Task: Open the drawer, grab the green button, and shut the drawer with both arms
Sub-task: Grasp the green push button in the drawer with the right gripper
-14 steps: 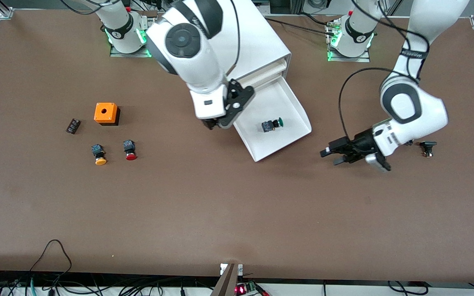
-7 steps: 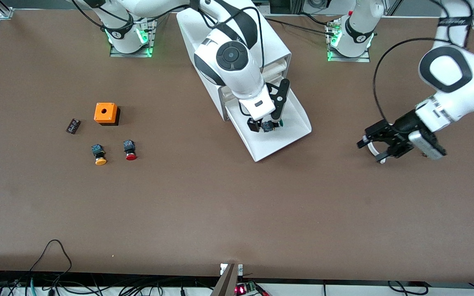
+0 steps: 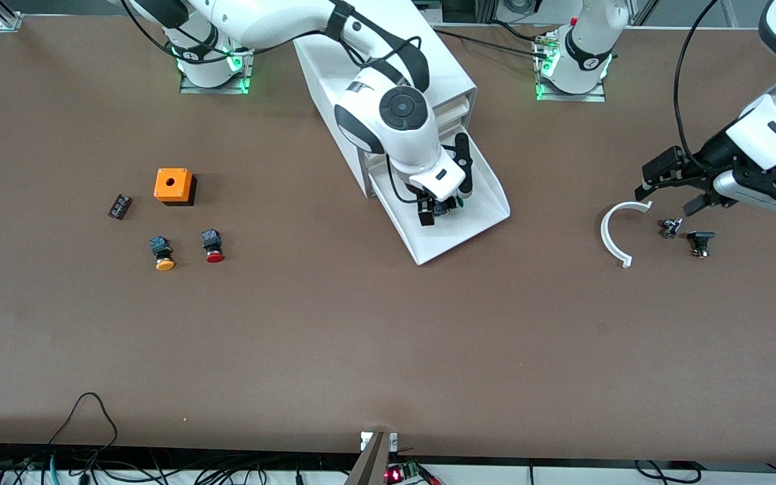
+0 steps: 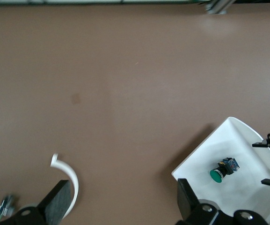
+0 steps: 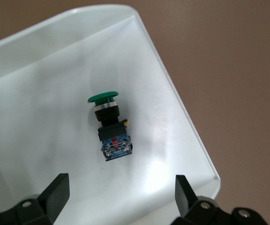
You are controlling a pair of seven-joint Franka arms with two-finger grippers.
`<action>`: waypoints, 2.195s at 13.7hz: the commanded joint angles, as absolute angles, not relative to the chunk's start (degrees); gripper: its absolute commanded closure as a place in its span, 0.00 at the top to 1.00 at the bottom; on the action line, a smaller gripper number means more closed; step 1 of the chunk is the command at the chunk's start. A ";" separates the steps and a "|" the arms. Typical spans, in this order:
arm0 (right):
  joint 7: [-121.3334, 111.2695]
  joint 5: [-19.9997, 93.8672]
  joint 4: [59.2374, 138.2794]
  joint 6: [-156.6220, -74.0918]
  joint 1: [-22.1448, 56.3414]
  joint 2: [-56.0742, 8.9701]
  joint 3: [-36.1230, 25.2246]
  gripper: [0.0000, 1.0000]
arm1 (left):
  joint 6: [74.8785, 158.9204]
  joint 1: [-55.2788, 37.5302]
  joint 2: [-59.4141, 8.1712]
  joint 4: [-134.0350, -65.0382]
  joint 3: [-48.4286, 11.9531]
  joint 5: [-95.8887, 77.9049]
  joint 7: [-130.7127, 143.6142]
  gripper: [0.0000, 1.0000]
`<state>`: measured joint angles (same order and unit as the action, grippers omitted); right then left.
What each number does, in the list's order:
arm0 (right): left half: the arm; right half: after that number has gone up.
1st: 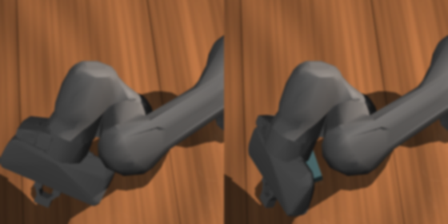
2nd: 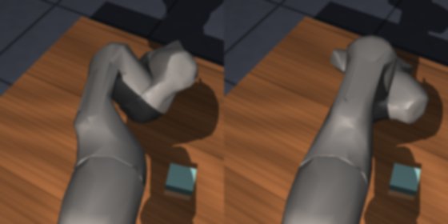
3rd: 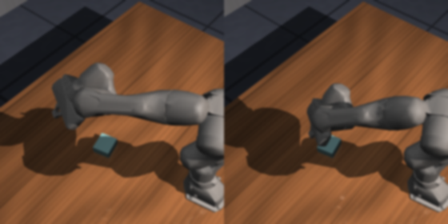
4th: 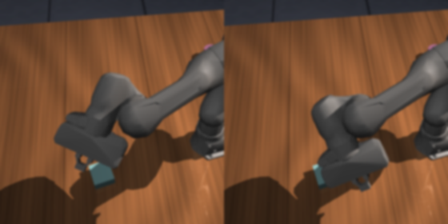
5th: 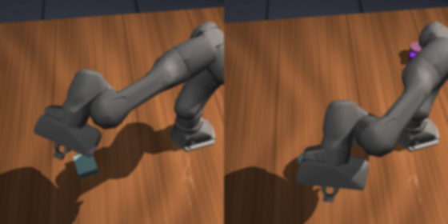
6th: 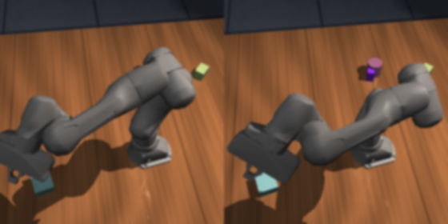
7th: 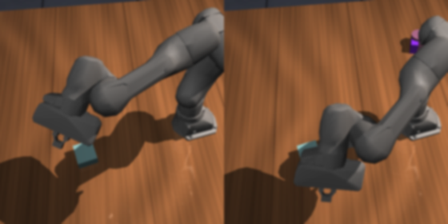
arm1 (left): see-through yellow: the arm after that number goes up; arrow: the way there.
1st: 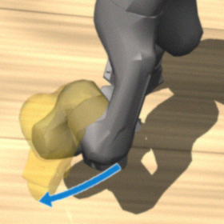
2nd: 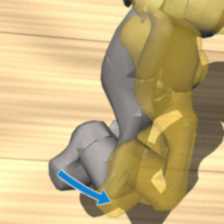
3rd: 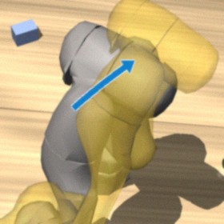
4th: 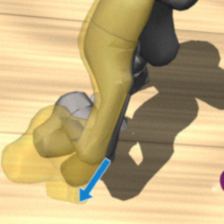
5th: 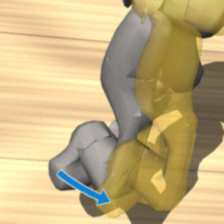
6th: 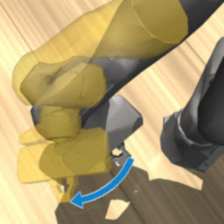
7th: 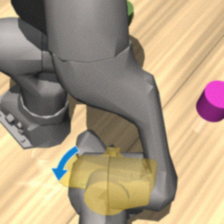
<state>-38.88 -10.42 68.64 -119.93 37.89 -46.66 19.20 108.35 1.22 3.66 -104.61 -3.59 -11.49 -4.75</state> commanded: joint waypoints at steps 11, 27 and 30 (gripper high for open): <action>-39.29 -16.79 66.18 -122.43 41.66 -52.20 18.72 1.00 | 93.77 -0.18 1.41 -95.71 -2.99 1.67 10.46 1.00; -39.46 -16.88 66.09 -126.12 42.45 -54.67 18.63 0.65 | 95.98 0.26 1.23 -95.71 -2.99 1.67 10.46 1.00; -39.20 -16.96 66.09 -126.38 42.45 -54.67 18.63 0.48 | 95.98 0.26 1.14 -95.71 -2.99 1.58 10.46 1.00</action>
